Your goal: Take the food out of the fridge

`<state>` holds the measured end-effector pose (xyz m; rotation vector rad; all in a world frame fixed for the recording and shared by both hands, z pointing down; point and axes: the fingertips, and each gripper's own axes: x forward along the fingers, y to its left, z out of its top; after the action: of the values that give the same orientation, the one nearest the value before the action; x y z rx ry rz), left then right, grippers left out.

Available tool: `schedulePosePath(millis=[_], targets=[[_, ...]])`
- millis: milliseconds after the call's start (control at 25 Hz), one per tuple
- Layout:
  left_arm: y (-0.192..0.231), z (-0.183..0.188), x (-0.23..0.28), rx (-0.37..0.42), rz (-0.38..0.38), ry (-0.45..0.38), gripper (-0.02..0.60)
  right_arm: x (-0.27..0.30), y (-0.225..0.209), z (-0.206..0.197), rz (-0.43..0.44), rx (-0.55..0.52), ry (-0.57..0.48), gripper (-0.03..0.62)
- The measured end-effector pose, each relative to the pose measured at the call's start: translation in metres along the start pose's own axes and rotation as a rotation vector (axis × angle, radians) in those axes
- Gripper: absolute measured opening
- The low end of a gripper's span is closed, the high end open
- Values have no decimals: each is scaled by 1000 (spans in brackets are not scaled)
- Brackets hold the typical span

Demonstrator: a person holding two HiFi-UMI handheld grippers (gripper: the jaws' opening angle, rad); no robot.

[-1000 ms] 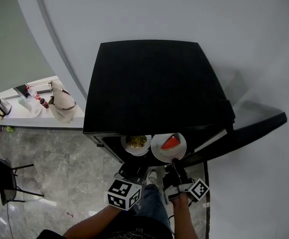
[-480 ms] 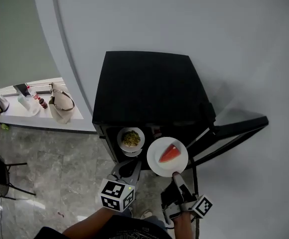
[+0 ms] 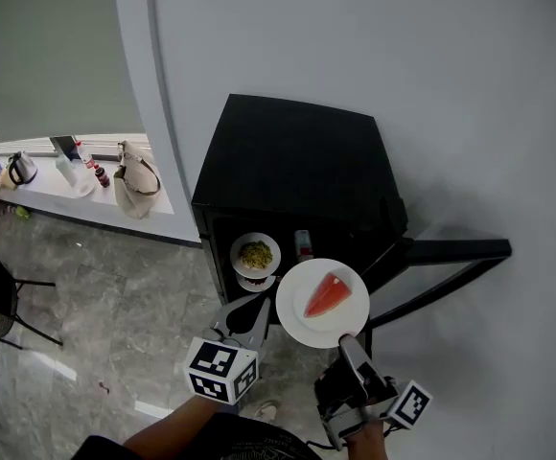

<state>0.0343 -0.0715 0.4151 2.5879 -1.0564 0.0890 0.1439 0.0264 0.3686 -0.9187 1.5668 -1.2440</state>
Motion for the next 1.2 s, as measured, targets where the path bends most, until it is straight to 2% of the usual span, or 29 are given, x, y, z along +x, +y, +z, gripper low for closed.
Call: schedulePosePath(millis=[240,560,800,960,1200], targets=[[8,22,-18,14,58,-28,-14,21,43,-12,69,26,74,8],[22,53,-40,37,88,-79,-14,67,80,-30,139,20,146,9],[27,74,-45,57,83,-106,-14,115,78,-24,135,26,119,9],[48,87,-34,68,87,-116,-14,167,60,-7,110,17,93,11],[41,96,-48,83,70,-144,-14,190,52,3,82,-6,49,12]])
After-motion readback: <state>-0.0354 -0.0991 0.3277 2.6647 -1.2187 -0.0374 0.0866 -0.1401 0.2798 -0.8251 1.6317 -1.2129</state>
